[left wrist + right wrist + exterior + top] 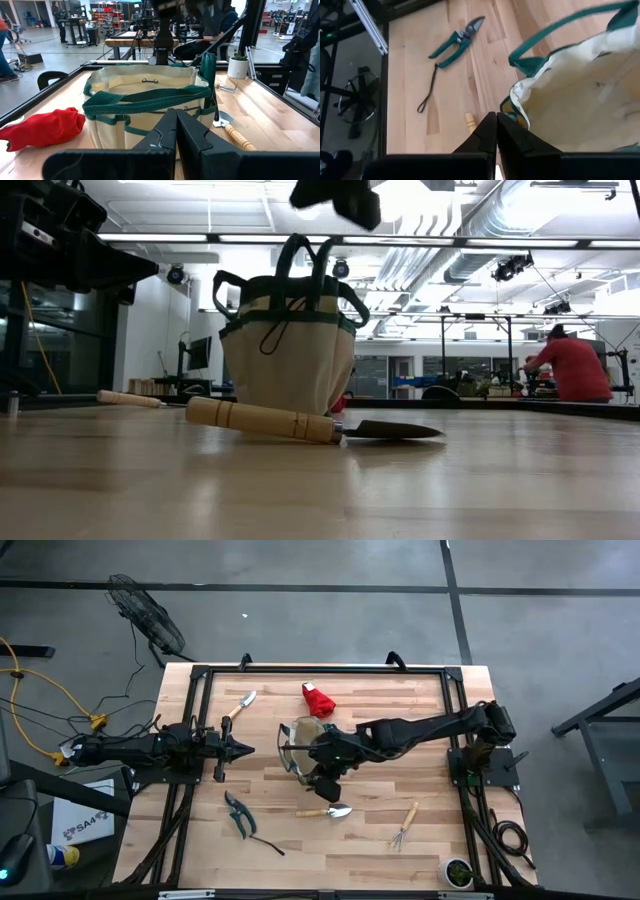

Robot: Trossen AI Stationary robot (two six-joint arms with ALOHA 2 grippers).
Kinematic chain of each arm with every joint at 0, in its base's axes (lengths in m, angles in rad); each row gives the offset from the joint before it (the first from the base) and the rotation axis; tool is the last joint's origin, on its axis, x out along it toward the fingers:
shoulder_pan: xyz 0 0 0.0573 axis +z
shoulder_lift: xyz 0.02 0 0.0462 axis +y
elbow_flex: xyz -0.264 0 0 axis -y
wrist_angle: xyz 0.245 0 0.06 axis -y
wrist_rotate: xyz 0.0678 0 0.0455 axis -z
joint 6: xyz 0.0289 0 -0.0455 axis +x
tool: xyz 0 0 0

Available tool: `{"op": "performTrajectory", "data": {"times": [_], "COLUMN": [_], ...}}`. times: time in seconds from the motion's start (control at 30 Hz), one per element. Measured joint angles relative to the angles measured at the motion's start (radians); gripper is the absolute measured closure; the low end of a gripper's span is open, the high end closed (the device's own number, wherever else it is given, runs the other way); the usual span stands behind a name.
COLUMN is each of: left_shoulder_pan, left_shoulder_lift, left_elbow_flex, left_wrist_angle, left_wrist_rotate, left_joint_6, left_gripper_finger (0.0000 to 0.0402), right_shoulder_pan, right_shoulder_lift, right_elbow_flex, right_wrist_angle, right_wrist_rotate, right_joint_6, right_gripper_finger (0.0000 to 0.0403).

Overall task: Pick & Place Garden tools in Gardening bag
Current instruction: Put the brown trowel into the brown gardening bag

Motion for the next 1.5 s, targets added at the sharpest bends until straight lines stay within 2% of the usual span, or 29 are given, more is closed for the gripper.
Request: {"op": "performTrajectory", "data": {"times": [0.17, 0.3, 0.5, 0.67, 1.0, 1.17, 1.5], "left_shoulder_pan": [0.000, 0.000, 0.000, 0.000, 0.000, 0.000, 0.000], "left_shoulder_lift": [0.000, 0.000, 0.000, 0.000, 0.000, 0.000, 0.000], "left_elbow_flex": [0.000, 0.000, 0.000, 0.000, 0.000, 0.000, 0.000], "left_wrist_angle": [0.000, 0.000, 0.000, 0.000, 0.000, 0.000, 0.000], "left_wrist_rotate": [0.000, 0.000, 0.000, 0.000, 0.000, 0.000, 0.000], "left_joint_6": [0.000, 0.000, 0.000, 0.000, 0.000, 0.000, 0.000], "left_gripper_finger": [0.0401, 0.0401, 0.0401, 0.0401, 0.0401, 0.0401, 0.0401], "right_shoulder_pan": [0.047, 0.081, 0.126, 0.177, 0.276, 0.288, 0.266], "right_shoulder_lift": [-0.042, -0.061, -0.071, -0.072, -0.054, 0.008, 0.153], "right_elbow_flex": [0.000, -0.009, -0.086, -0.149, -0.312, -0.317, -0.301], "right_wrist_angle": [-0.041, -0.060, -0.015, 0.066, 0.338, 0.420, 0.504], "right_wrist_rotate": [0.022, 0.023, 0.025, 0.023, 0.024, 0.035, 0.153], "right_joint_6": [-0.053, -0.146, -0.180, -0.176, -0.183, -0.143, -0.135], "right_gripper_finger": [0.0380, 0.0340, 0.0276, 0.0245, 0.0237, 0.0238, 0.0239]}}
